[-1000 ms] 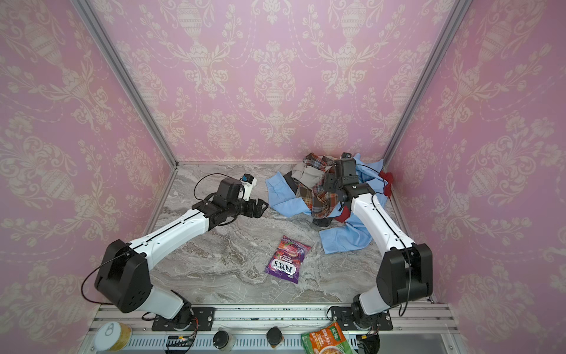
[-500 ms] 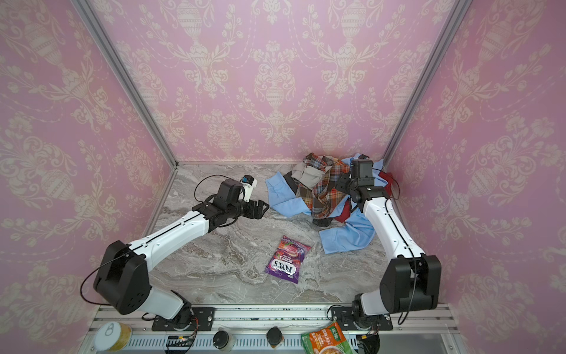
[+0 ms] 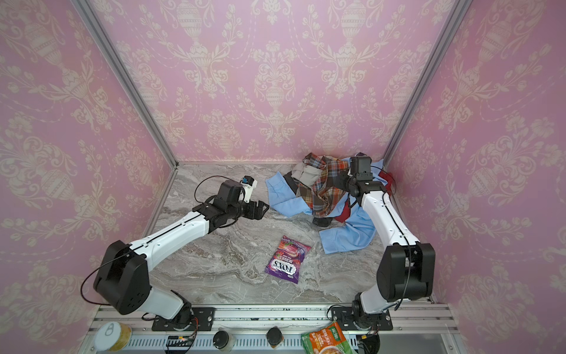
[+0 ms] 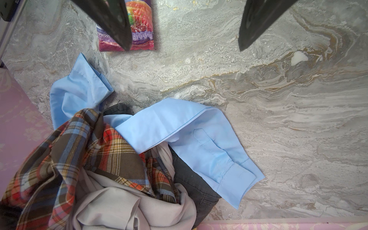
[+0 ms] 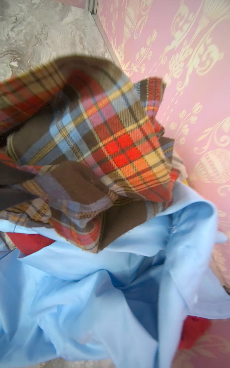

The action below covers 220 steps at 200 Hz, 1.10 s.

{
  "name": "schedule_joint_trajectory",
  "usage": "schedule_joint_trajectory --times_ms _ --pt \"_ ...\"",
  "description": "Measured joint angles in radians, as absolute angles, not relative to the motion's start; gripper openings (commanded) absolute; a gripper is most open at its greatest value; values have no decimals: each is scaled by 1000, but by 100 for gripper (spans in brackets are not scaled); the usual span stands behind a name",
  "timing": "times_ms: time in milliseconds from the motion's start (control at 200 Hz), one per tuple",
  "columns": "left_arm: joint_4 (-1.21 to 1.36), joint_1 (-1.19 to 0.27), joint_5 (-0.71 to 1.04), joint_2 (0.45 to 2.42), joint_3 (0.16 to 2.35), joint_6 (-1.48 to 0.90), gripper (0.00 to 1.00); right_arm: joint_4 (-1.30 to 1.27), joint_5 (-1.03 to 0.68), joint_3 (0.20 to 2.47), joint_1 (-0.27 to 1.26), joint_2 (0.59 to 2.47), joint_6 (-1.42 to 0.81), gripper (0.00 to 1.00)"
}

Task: Pick out a specific cloth from the pile
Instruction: 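Raise the plaid shirt higher with the right gripper, pulling it free, then reach the left gripper up and grasp the hanging plaid shirt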

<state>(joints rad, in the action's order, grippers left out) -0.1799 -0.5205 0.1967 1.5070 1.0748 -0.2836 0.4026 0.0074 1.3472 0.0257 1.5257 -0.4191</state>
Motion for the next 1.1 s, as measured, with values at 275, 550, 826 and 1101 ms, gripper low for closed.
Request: schedule_joint_trajectory --times_ms 275,550,826,1101 --pt "-180 -521 197 1507 1079 -284 86 472 16 1659 26 1522 -392 0" --pt "-180 -521 197 1526 1120 -284 86 536 7 2187 26 1695 -362 0" --pt "-181 -523 197 1542 1162 -284 86 565 -82 2609 38 1909 -370 0" --pt "-119 -540 197 1573 1249 -287 89 477 -137 2392 113 1809 -367 0"
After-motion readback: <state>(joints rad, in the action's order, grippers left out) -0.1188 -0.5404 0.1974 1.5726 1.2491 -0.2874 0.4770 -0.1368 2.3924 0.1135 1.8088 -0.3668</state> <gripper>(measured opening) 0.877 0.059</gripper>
